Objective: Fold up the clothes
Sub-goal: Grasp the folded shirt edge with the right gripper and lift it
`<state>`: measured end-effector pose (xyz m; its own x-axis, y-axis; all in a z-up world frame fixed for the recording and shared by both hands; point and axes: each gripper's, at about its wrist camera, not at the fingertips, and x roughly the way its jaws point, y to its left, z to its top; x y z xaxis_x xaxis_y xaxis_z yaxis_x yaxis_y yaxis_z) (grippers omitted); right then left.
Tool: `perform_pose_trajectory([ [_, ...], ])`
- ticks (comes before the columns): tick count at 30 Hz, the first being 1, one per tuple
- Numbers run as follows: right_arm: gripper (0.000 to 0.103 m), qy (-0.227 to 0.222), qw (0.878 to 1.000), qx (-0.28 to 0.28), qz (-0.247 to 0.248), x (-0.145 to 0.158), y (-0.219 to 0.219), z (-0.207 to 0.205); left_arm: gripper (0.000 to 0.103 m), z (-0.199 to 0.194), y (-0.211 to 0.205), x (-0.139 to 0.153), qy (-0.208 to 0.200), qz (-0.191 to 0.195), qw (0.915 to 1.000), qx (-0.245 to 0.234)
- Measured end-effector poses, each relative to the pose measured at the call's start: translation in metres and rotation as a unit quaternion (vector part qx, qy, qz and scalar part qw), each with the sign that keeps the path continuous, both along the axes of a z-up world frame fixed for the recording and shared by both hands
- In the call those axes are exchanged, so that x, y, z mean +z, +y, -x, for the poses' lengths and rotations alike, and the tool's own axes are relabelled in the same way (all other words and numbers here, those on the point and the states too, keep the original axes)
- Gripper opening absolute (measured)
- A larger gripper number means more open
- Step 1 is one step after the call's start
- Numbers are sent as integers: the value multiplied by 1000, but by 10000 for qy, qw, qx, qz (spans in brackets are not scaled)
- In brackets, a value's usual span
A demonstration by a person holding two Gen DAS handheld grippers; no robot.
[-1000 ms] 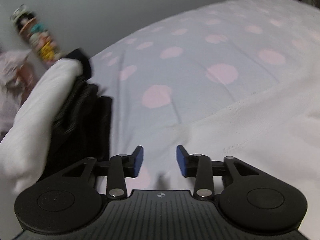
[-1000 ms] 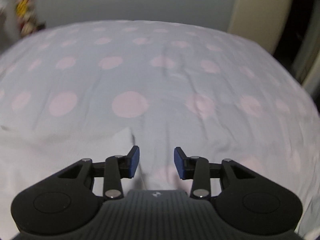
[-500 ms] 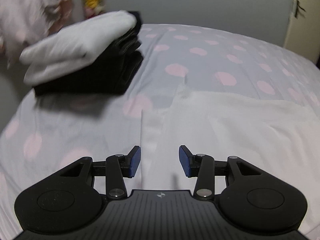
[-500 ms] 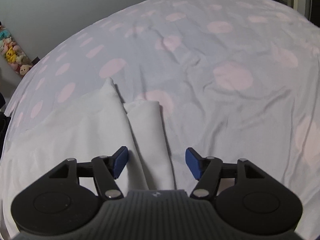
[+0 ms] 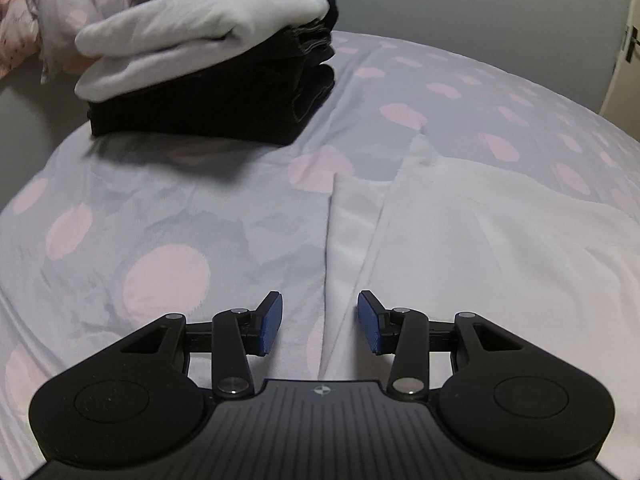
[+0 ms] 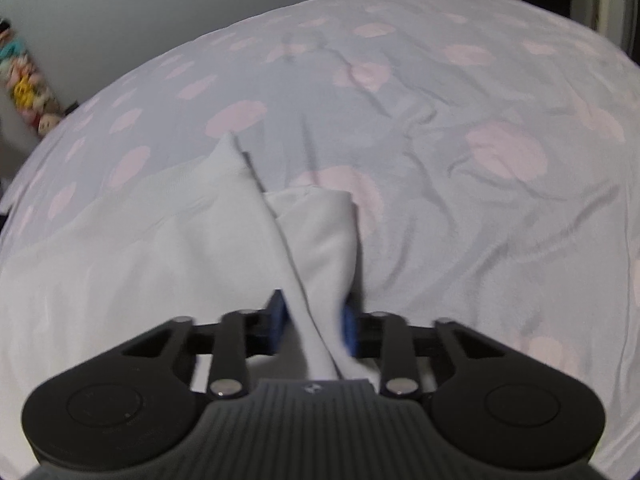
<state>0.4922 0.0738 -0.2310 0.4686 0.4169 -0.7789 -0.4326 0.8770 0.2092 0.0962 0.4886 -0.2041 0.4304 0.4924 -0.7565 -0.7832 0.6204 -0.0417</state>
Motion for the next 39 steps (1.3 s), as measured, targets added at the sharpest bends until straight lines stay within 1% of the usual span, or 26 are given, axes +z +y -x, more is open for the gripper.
perform_pose_trajectory([
  [3, 18, -183, 9992, 99, 333, 8, 12, 7, 49, 3, 4, 3, -92, -9, 10000, 26],
  [5, 17, -206, 9989, 69, 409, 16, 16, 9, 49, 6, 7, 6, -174, -21, 9998, 36],
  [8, 17, -114, 9994, -2, 316, 39, 20, 13, 49, 15, 15, 10, -348, 97, 9993, 98],
  [13, 17, 122, 9999, -3, 53, 94, 39, 32, 49, 32, 29, 14, -695, 377, 9967, 174],
  [19, 17, 125, 9994, 164, -274, 159, 90, 77, 49, 52, 35, 24, -1164, 610, 9910, 242],
  [21, 17, 125, 9991, 264, -319, 175, 115, 97, 49, 59, 37, 28, -1309, 689, 9886, 296],
  [24, 17, 137, 9984, 450, -315, 190, 156, 128, 49, 72, 40, 34, -1544, 834, 9836, 423],
  [28, 17, 129, 9971, 687, -308, 194, 213, 167, 49, 87, 43, 39, -1811, 1007, 9772, 460],
  [31, 17, 200, 9959, 818, -341, 187, 255, 192, 49, 93, 46, 38, -1856, 1088, 9752, 525],
  [33, 17, 246, 9952, 897, -304, 176, 282, 209, 48, 97, 50, 37, -1902, 1197, 9729, 549],
  [36, 17, 428, 9943, 964, -182, 149, 319, 228, 48, 101, 55, 34, -1991, 1325, 9695, 543],
  [39, 17, 595, 9931, 1014, -35, 124, 347, 242, 48, 101, 59, 31, -1999, 1372, 9691, 464],
])
